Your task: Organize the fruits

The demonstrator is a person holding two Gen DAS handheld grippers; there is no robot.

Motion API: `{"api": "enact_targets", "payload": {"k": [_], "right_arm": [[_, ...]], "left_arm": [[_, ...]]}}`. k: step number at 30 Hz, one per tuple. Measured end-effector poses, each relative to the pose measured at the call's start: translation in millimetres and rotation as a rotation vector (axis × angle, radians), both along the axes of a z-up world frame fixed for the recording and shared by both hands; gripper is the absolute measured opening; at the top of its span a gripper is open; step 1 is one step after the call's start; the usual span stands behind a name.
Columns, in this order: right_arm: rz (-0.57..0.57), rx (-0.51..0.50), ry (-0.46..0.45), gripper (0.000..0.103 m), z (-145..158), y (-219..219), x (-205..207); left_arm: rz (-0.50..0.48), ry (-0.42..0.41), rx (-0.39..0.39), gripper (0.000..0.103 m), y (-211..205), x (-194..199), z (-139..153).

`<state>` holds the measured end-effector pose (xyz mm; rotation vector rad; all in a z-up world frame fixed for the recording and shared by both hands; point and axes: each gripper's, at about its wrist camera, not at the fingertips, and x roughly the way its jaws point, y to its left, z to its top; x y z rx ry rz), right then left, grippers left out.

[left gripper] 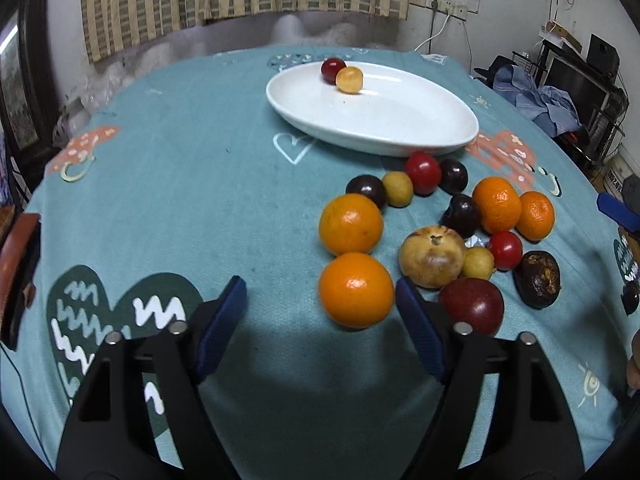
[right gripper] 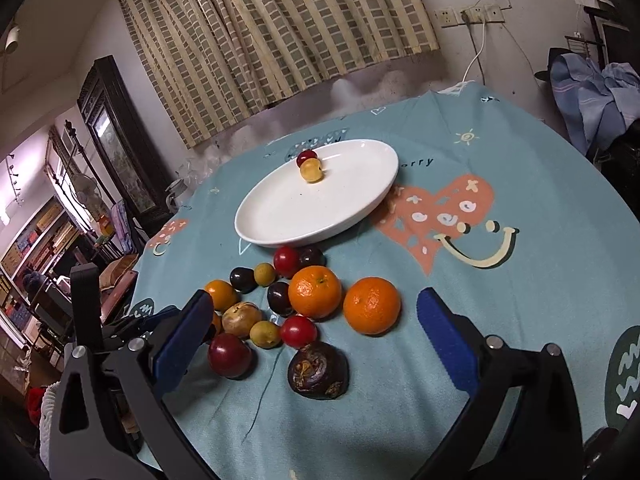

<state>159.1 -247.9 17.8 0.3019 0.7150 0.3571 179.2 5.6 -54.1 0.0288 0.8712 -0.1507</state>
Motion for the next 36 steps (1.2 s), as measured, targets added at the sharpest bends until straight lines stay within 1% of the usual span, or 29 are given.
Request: {"api": "enact_targets", "payload": {"k": [1,4,6,7,8,12,13,14,15,16,17,19,22,23,24,25,27,28,32,36], "right_arm": [[0.002,-0.002,0.009,0.102,-1,1,0],[0.020,-0.038,0.043,0.102,-7,8,3],[0.024,-0.078,0.057,0.102,-11,14,4],[0.029,-0.109,0.071,0.102,-14,18,4],[0.036,-0.129,0.082,0.102,-16,21,4],[0.074,-0.231,0.099,0.101,-27,37,0],[0.080,-0.263,0.098,0.098,-29,41,-1],[0.086,-0.281,0.101,0.092,-31,43,-2],[0.091,-0.290,0.107,0.088,-33,45,-2],[0.096,-0.290,0.116,0.081,-36,44,0],[0.096,-0.287,0.128,0.078,-38,43,1],[0.096,-0.281,0.152,0.078,-42,41,5],[0.110,-0.293,0.159,0.078,-45,45,7],[0.119,-0.301,0.160,0.076,-46,47,7],[0.128,-0.308,0.163,0.072,-48,50,8],[0.143,-0.315,0.171,0.066,-50,53,10],[0.166,-0.318,0.178,0.057,-53,57,11],[0.164,-0.323,0.174,0.046,-53,58,11],[0.180,-0.303,0.153,0.044,-49,58,10],[0.151,-0.264,0.088,0.044,-34,49,4]], "left_arm": [[-0.007,0.007,-0.004,0.071,-1,1,-1],[-0.021,0.007,0.006,0.069,-6,4,-3],[-0.042,0.010,0.002,0.062,-9,7,-4],[-0.052,0.021,-0.004,0.049,-11,8,-5],[-0.063,0.033,-0.013,0.039,-11,9,-7],[-0.065,0.030,0.001,0.039,-13,5,-7],[-0.064,0.028,0.003,0.039,-13,4,-7],[-0.063,0.026,0.005,0.039,-12,3,-6],[-0.059,0.025,0.006,0.039,-11,2,-6],[-0.052,0.022,0.008,0.039,-10,1,-5],[-0.047,0.021,0.008,0.039,-9,1,-5],[-0.040,0.020,0.008,0.039,-8,1,-4],[-0.040,0.024,0.011,0.039,-8,2,-4],[-0.042,0.025,0.014,0.039,-9,2,-5],[-0.043,0.028,0.016,0.039,-9,2,-6],[-0.044,0.031,0.018,0.039,-9,2,-6],[-0.043,0.031,0.014,0.039,-9,2,-7],[-0.043,0.033,0.012,0.039,-9,2,-7],[-0.040,0.026,0.013,0.039,-9,0,-6],[-0.021,-0.009,-0.003,0.039,-4,-3,3]]}}
